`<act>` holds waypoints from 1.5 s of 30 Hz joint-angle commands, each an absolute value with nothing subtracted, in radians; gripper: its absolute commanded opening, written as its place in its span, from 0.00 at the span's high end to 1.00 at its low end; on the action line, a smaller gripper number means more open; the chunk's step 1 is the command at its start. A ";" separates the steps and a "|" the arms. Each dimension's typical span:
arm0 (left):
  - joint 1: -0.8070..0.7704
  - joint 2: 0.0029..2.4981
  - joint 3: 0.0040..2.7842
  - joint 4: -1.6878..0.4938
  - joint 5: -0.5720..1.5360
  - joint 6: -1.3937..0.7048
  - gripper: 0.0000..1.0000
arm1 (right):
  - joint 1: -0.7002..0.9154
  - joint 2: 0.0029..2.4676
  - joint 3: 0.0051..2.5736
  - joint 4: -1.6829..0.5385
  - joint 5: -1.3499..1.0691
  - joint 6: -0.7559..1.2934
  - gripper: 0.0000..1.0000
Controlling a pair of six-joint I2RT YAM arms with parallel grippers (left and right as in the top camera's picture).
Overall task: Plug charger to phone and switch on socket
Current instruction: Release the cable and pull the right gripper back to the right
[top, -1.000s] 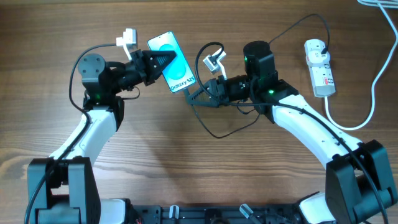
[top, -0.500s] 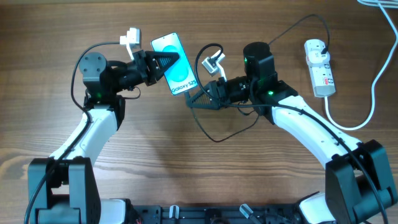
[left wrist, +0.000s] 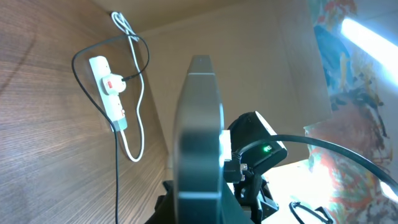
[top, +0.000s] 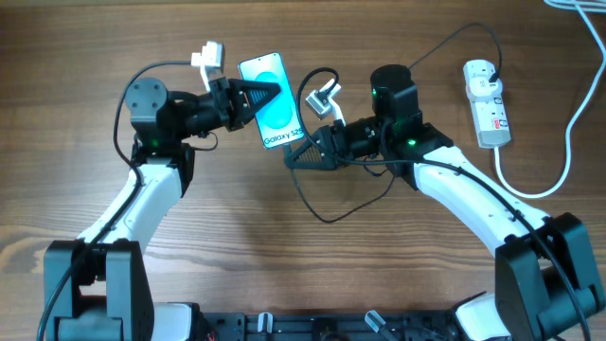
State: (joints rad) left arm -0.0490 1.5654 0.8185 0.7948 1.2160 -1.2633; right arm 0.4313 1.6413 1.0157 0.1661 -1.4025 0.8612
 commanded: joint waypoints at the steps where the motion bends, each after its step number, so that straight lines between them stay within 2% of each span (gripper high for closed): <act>1: -0.148 1.557 0.789 0.792 1.478 -1.247 0.96 | 0.405 1.629 1.056 0.218 -1.232 0.868 0.95; 5: -0.148 1.557 0.789 0.733 1.478 -1.244 0.96 | 0.398 1.629 1.056 0.217 -1.265 0.865 0.95; 11: -0.128 1.557 0.789 0.725 1.458 -1.243 0.96 | 0.398 1.629 1.056 0.194 -1.310 0.850 0.81; 16: 0.016 1.557 0.789 0.725 1.510 -1.280 0.96 | 0.398 1.629 1.056 0.023 -1.309 0.720 0.76; 20: 0.132 1.557 0.788 0.721 1.559 -1.287 0.96 | 0.372 1.629 1.056 0.010 -1.309 0.677 0.72; 23: 0.139 1.557 0.785 0.721 1.559 -1.269 0.96 | 0.312 1.625 1.056 0.009 -1.310 0.641 0.70; 27: 0.090 1.558 0.743 0.715 1.548 -1.162 0.96 | 0.172 1.563 1.056 -0.015 -1.270 0.604 0.69; 29: 0.047 1.558 0.714 0.635 1.468 -1.068 0.96 | 0.120 1.492 1.058 -0.104 -1.174 0.552 0.69; 33: -0.060 1.563 0.703 0.307 1.172 -0.812 0.96 | 0.098 1.307 1.083 -0.471 -0.758 0.365 0.67; 36: -0.175 1.590 0.708 0.257 1.075 -0.736 0.96 | 0.098 1.174 1.083 -0.648 -0.508 0.358 0.67; 42: -0.309 1.749 0.810 0.242 0.948 -0.606 0.96 | 0.098 1.021 1.083 -0.792 -0.369 0.358 0.67; 45: -0.310 1.907 0.960 0.122 0.949 -0.500 0.96 | 0.098 0.979 1.082 -0.856 -0.358 0.340 0.67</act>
